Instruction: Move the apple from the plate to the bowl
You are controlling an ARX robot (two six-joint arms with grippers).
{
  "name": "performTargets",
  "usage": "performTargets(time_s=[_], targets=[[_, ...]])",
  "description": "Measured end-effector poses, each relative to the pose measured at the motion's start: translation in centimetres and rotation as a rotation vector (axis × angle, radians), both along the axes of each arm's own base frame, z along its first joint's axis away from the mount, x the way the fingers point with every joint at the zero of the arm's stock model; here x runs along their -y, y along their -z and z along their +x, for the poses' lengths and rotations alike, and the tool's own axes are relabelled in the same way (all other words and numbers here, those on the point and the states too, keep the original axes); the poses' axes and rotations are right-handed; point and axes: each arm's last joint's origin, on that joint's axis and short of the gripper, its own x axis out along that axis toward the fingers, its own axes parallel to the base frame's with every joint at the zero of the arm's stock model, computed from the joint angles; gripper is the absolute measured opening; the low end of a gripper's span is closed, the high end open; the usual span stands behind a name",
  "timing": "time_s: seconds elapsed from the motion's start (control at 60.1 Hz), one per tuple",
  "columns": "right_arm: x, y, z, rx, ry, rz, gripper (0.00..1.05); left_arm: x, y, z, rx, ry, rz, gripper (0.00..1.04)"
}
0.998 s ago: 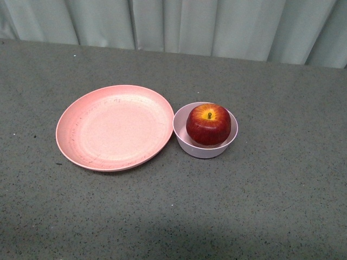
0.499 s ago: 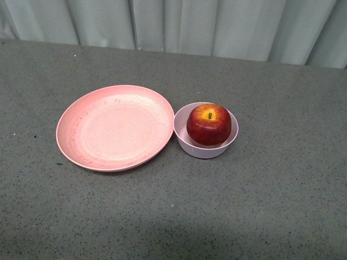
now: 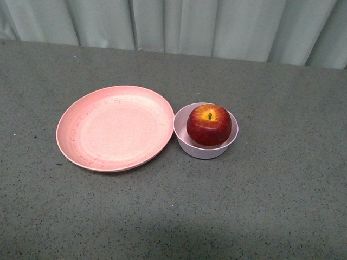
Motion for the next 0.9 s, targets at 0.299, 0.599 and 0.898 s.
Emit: performTargets(time_s=[0.299, 0.599, 0.898], targets=[[0.00, 0.00, 0.00, 0.000, 0.000, 0.000, 0.95, 0.00, 0.00, 0.00, 0.000, 0.000, 0.000, 0.83], [0.00, 0.00, 0.00, 0.000, 0.000, 0.000, 0.95, 0.00, 0.00, 0.00, 0.000, 0.000, 0.001, 0.98], [0.00, 0.00, 0.00, 0.000, 0.000, 0.000, 0.95, 0.00, 0.00, 0.00, 0.000, 0.000, 0.001, 0.98]])
